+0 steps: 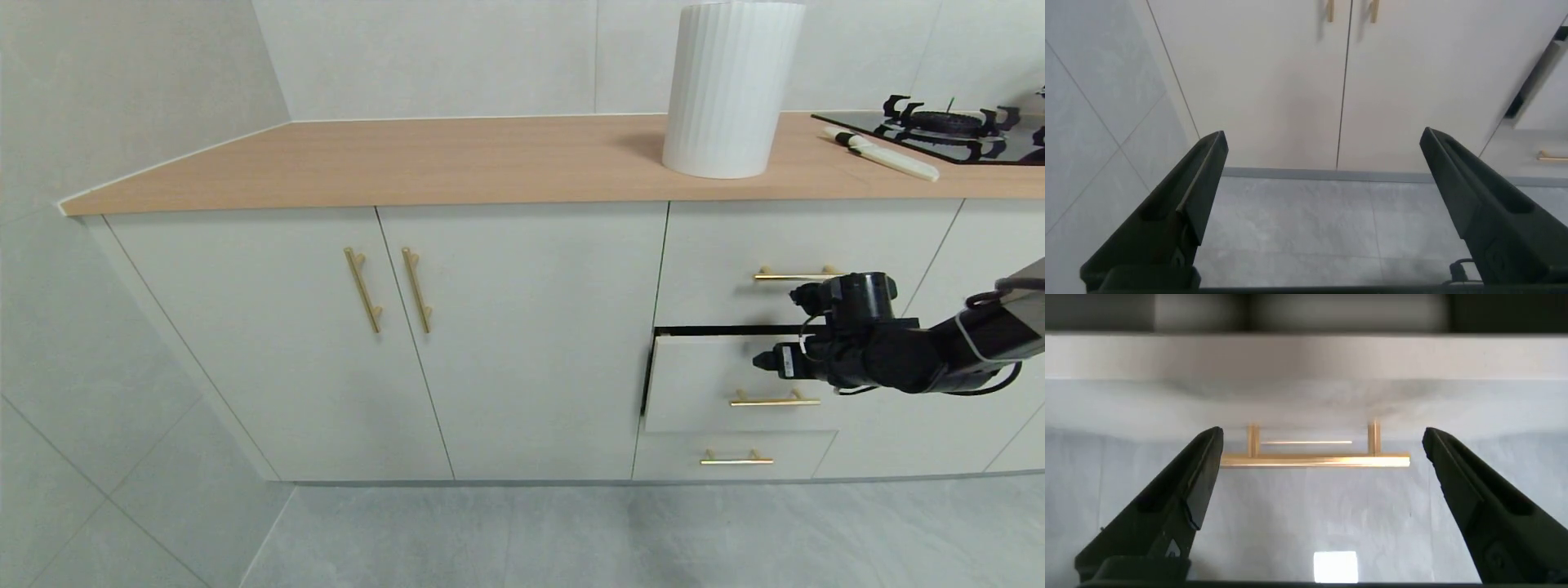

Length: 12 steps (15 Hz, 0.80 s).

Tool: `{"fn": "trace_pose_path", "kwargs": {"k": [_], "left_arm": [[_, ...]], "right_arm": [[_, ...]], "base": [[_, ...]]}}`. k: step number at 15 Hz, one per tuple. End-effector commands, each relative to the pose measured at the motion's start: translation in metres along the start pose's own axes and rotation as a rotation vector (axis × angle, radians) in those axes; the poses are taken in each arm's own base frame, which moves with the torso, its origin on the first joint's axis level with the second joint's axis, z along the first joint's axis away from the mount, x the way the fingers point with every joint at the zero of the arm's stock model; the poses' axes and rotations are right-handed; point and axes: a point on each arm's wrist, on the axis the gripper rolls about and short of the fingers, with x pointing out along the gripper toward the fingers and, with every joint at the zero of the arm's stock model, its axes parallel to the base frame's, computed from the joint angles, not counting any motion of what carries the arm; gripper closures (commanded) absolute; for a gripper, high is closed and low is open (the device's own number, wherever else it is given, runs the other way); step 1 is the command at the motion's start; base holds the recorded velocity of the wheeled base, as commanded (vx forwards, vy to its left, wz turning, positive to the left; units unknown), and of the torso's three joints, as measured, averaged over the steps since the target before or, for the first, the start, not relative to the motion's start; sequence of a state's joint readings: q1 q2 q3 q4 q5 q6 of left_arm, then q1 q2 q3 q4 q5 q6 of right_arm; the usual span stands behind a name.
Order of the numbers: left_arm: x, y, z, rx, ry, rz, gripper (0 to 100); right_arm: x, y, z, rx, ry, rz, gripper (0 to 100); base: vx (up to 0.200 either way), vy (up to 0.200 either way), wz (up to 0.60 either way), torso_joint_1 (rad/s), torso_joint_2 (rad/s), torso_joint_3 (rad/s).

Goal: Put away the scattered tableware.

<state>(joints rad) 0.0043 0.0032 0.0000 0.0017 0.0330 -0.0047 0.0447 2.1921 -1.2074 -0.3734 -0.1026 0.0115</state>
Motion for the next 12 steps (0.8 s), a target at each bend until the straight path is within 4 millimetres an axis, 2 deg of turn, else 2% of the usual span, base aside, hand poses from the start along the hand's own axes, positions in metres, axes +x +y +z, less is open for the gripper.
{"fn": "trace_pose_path", "kwargs": {"k": [1, 3, 12], "left_arm": [[0.000, 0.000, 0.000, 0.000, 0.000, 0.001, 0], [0.000, 0.000, 0.000, 0.000, 0.000, 0.001, 0], [0.000, 0.000, 0.000, 0.000, 0.000, 0.001, 0]], "right_arm": [[0.010, 0.001, -0.011, -0.002, 0.025, -0.007, 0], [0.018, 0.001, -0.011, 0.039, -0.097, -0.019, 0], [0.029, 0.001, -0.004, 0.103, -0.220, -0.063, 0]], "base": [[0.000, 0.000, 0.00, 0.000, 0.00, 0.000], [0.000, 0.000, 0.00, 0.000, 0.00, 0.000], [0.000, 0.000, 0.00, 0.000, 0.00, 0.000]]}}
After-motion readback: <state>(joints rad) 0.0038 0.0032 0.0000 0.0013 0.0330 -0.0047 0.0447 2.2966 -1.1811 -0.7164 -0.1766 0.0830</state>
